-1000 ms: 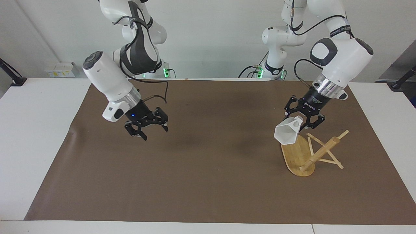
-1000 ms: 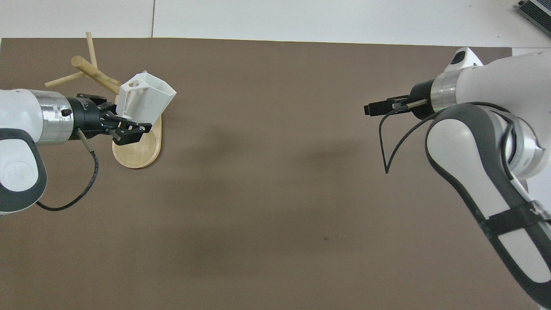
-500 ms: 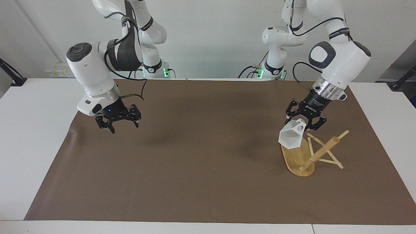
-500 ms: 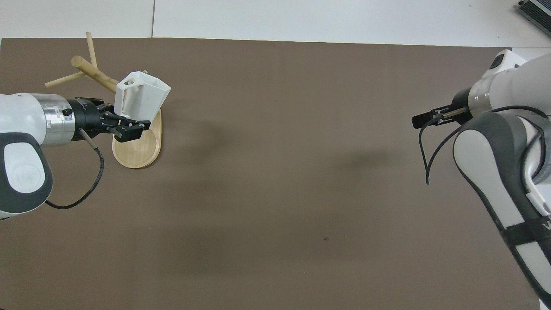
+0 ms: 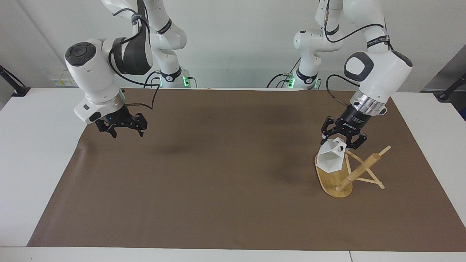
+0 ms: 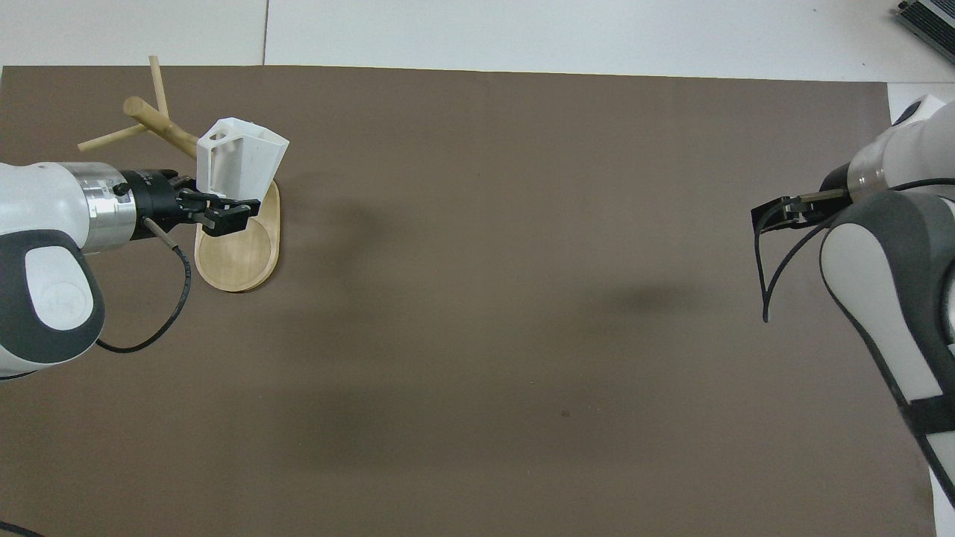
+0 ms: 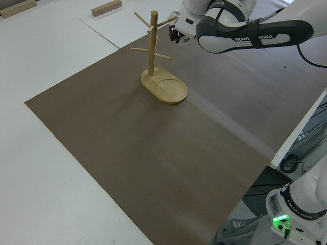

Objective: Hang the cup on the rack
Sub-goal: 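Move the cup onto a rack peg while the right gripper returns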

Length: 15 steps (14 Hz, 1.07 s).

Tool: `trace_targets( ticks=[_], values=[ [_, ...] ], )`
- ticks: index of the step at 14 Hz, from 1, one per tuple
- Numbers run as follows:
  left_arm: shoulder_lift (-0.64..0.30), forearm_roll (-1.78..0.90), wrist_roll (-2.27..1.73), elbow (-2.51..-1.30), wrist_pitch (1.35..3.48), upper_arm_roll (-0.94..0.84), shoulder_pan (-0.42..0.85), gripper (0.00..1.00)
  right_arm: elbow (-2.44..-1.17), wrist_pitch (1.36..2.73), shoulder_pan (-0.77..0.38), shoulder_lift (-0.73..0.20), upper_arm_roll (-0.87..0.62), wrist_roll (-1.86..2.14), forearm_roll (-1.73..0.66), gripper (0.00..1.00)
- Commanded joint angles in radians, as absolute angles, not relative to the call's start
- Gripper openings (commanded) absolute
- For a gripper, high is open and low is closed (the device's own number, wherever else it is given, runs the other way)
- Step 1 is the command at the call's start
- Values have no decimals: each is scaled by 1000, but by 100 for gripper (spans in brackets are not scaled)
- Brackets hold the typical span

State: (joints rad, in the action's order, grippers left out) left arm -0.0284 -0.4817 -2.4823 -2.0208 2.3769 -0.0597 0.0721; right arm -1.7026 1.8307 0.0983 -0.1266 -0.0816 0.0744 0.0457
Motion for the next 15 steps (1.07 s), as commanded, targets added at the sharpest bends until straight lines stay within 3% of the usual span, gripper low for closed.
trace_targets(
  ticks=[1,6,15],
  values=[
    [-34,-468,-2520,-2031,2416,-64,69,0,-1648,1740,100,-115,-69,54,66,100],
    [-49,-468,-2526,-2026,2436,-64,67,0,-1549,1606,100,-103,-67,2,66,100],
    [-55,-468,-2625,-2029,2485,-66,67,0,-1552,1603,98,-63,-49,-25,60,100]
  ],
)
